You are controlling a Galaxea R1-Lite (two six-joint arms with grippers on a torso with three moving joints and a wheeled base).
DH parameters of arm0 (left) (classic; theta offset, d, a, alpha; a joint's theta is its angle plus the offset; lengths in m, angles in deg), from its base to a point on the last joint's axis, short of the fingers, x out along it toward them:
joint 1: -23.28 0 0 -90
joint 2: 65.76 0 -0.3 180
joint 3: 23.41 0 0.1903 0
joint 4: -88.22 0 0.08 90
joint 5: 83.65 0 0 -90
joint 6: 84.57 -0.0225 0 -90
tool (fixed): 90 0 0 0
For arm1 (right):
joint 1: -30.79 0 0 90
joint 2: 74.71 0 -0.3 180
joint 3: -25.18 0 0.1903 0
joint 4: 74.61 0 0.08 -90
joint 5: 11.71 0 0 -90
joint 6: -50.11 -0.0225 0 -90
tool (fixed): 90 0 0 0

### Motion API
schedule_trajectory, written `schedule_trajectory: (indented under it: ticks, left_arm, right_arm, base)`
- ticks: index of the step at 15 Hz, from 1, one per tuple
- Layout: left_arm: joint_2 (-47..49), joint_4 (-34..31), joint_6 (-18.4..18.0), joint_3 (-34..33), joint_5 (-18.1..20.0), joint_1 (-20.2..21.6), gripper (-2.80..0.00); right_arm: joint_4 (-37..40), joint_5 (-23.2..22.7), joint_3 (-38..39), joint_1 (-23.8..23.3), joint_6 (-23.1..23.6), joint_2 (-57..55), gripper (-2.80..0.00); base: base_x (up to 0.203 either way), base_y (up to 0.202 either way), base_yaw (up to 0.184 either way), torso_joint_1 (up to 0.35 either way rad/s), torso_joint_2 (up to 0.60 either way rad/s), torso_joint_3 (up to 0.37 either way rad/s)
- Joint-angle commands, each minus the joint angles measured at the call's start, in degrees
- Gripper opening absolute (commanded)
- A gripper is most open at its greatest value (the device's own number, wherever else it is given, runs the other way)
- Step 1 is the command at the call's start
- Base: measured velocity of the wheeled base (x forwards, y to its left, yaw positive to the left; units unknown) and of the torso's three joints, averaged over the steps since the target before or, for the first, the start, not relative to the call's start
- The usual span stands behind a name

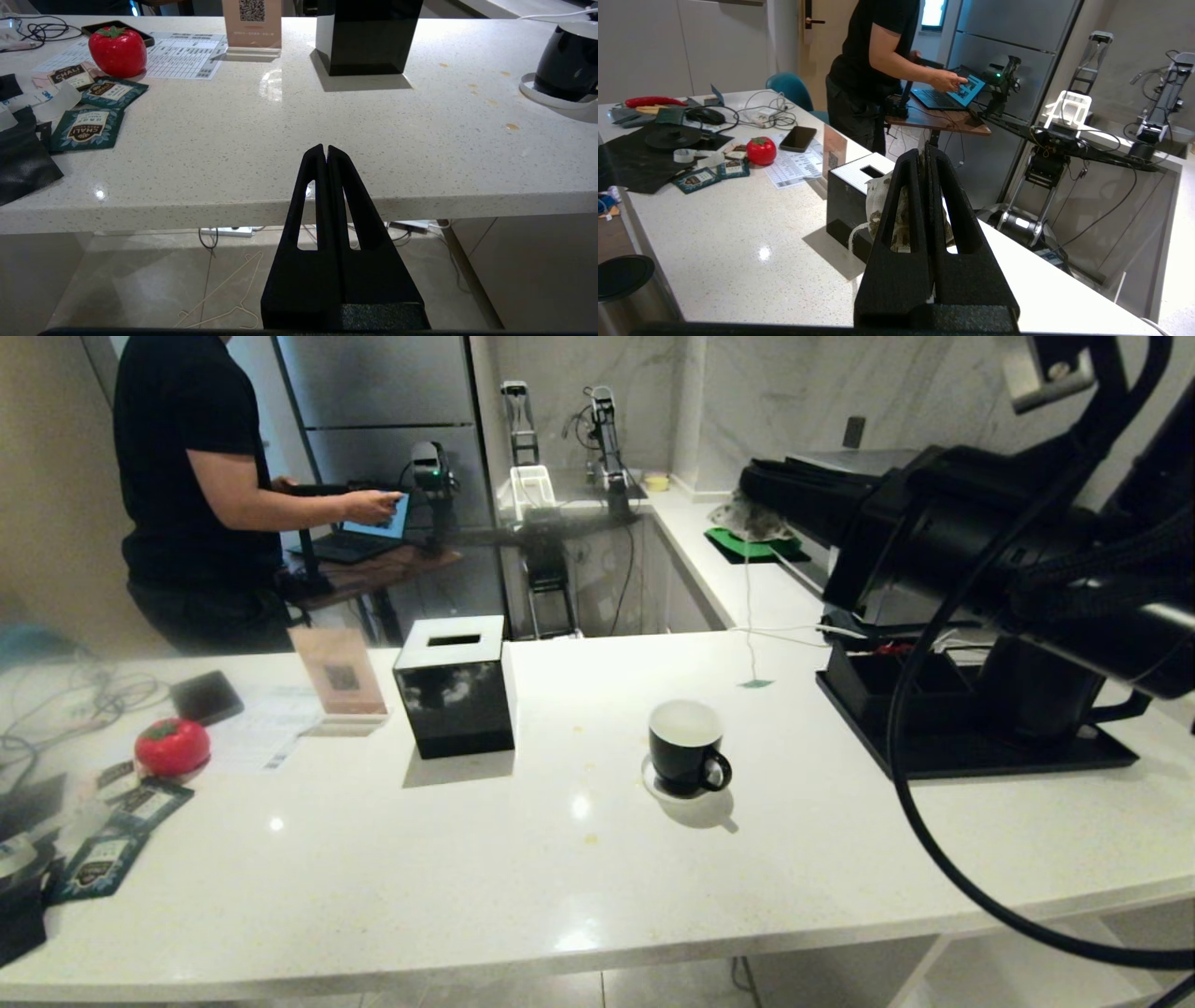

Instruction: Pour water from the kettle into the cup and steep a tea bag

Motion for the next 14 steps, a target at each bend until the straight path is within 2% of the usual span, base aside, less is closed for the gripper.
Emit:
schedule_trajectory:
  ticks: [1,12,14]
  left_arm:
    - [0.0,-0.1,-0.2,0.0,-0.1,0.0,-2.8]
    - [0.0,0.1,-0.9,0.0,-0.1,0.0,-2.8]
    - [0.0,0.1,-0.6,1.6,-0.3,0.0,-2.8]
  right_arm:
    - [-0.2,-0.2,0.1,0.5,0.1,-0.2,-2.8]
    - [-0.2,-0.2,0.9,0.6,0.3,0.2,-2.8]
    - [-0.3,-0.2,1.3,0.6,0.3,0.3,-2.8]
  base:
    - [0.0,0.0,0.0,0.0,0.0,0.0]
    - [0.0,0.0,0.0,0.0,0.0,0.0]
    - [0.0,0.0,0.0,0.0,0.0,0.0]
